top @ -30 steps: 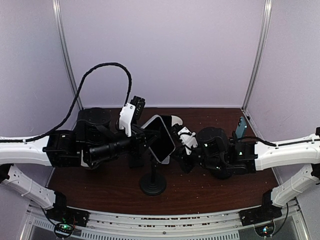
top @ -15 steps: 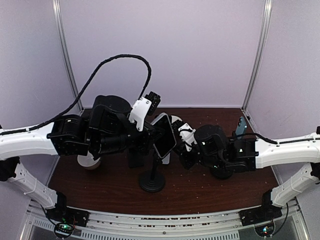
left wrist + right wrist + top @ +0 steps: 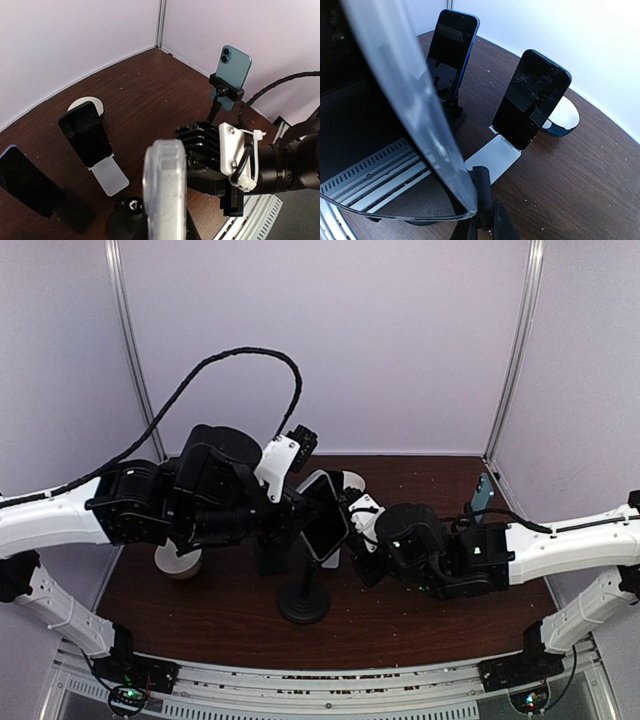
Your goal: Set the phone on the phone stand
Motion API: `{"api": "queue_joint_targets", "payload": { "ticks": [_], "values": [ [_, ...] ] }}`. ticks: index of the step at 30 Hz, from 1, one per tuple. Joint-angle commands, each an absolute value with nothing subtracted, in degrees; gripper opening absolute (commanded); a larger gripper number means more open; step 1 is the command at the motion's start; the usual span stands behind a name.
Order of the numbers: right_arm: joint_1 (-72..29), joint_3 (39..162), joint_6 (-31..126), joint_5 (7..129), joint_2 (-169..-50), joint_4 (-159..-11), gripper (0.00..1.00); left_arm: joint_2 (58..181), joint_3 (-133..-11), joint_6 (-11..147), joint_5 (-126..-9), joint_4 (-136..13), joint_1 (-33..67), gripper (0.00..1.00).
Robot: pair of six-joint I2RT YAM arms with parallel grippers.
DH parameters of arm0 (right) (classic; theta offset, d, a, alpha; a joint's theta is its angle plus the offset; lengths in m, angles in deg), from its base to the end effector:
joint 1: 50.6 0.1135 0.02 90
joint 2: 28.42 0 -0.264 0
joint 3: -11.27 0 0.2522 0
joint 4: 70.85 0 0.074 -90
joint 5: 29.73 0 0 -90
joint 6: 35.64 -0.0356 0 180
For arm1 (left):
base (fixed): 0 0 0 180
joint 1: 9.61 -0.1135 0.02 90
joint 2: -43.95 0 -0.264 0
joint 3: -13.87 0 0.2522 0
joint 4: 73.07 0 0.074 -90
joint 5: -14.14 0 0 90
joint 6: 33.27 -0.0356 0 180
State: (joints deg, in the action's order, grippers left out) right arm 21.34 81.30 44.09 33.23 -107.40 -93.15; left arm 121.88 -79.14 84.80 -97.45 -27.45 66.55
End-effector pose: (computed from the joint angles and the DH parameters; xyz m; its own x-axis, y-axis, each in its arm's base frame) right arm 0.1112 0.2888 0.2786 -0.2877 -0.3702 -0.8833 -0.6860 0.7232 -0.0796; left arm 0.0846 -0.2887 0.3829 -0.4964 0.1859 -0.8479 0.6726 0.6999 -0.2403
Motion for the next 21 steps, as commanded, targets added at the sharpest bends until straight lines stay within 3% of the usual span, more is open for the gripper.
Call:
{"api": "queue_joint_targets", "payload": {
  "ticks": [1,6,12,21],
  "values": [
    [19.37,85.05,44.66,17.03,-105.09,-91.25,0.00,125.26,-76.05,83.55,-89.88,-3.42,67.52,0.00],
    [19.85,85.57,43.36,12.94,-104.39,-94.42,0.00,124.26,-77.63,82.55,-89.33,-0.01,65.92,0.00],
    [19.31,83.79,43.11,18.19,-102.45,-90.42,0.00,123.83,-74.52,82.55,-86.50,-1.64,64.02,0.00],
    [25.18,85.18,47.94,16.73,-103.59,-83.53,0.00,124.08,-72.10,79.76,-83.29,-0.69,58.09,0.00]
  ]
}}
